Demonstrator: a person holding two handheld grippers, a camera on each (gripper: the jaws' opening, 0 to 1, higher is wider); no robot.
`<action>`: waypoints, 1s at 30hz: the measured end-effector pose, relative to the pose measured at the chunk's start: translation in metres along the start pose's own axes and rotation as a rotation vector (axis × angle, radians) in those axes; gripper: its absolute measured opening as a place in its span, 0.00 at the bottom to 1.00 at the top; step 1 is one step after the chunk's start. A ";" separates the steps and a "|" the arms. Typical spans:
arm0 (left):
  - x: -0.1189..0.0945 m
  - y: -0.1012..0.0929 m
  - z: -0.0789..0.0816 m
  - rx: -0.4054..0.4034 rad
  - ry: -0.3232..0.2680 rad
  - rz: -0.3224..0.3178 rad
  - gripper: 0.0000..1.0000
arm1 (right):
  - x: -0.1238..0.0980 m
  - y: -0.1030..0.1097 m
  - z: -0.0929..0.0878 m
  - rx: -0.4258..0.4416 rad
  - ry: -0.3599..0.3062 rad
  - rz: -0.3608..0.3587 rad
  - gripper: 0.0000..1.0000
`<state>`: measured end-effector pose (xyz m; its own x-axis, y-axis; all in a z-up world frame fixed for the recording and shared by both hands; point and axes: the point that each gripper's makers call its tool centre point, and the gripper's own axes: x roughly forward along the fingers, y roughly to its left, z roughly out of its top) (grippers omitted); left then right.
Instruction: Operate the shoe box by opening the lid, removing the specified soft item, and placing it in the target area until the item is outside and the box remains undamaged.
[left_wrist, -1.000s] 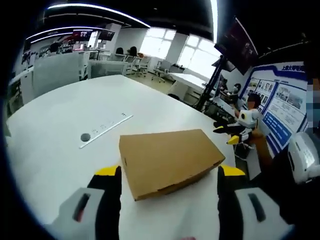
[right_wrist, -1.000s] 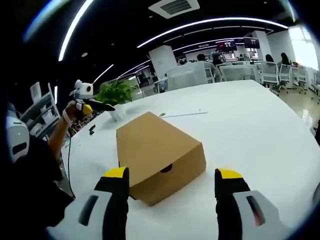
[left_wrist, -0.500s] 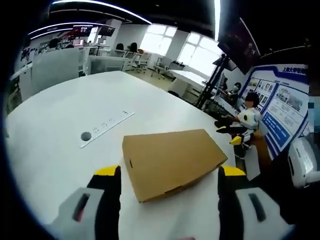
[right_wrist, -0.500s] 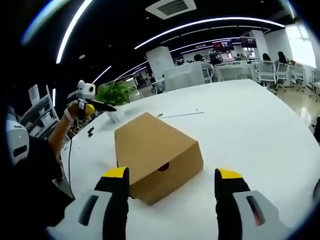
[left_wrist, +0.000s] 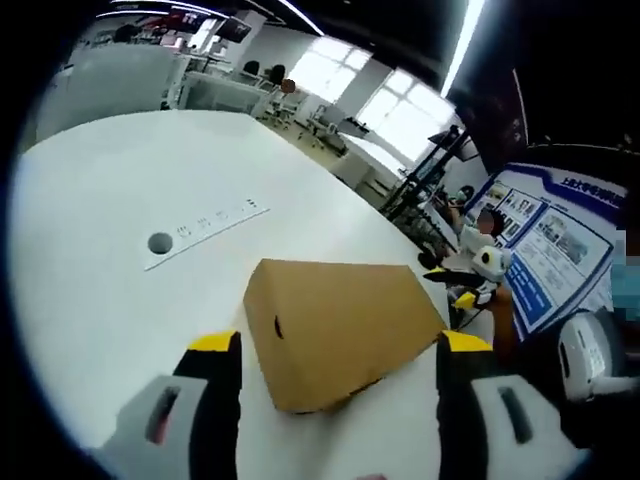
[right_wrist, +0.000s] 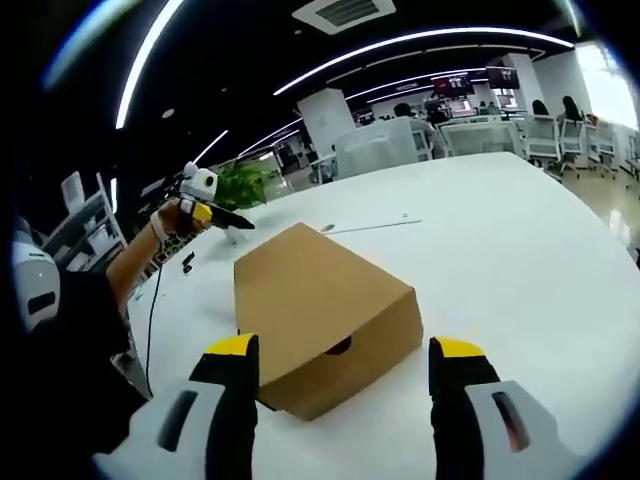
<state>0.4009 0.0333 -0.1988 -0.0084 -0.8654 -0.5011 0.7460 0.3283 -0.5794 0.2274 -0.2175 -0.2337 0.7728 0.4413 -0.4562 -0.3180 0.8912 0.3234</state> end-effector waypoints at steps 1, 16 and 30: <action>0.001 0.002 0.000 -0.005 0.001 -0.001 0.83 | 0.000 0.000 0.000 0.000 0.000 0.000 0.71; 0.026 0.002 0.003 -0.075 0.009 -0.080 0.80 | -0.003 -0.010 -0.005 0.024 0.010 -0.029 0.71; 0.030 0.021 -0.002 -0.121 0.043 -0.058 0.81 | -0.013 -0.015 -0.006 0.029 -0.012 -0.040 0.70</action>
<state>0.4147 0.0153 -0.2274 -0.0798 -0.8680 -0.4901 0.6576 0.3237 -0.6803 0.2188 -0.2357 -0.2373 0.7914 0.4034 -0.4593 -0.2702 0.9048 0.3291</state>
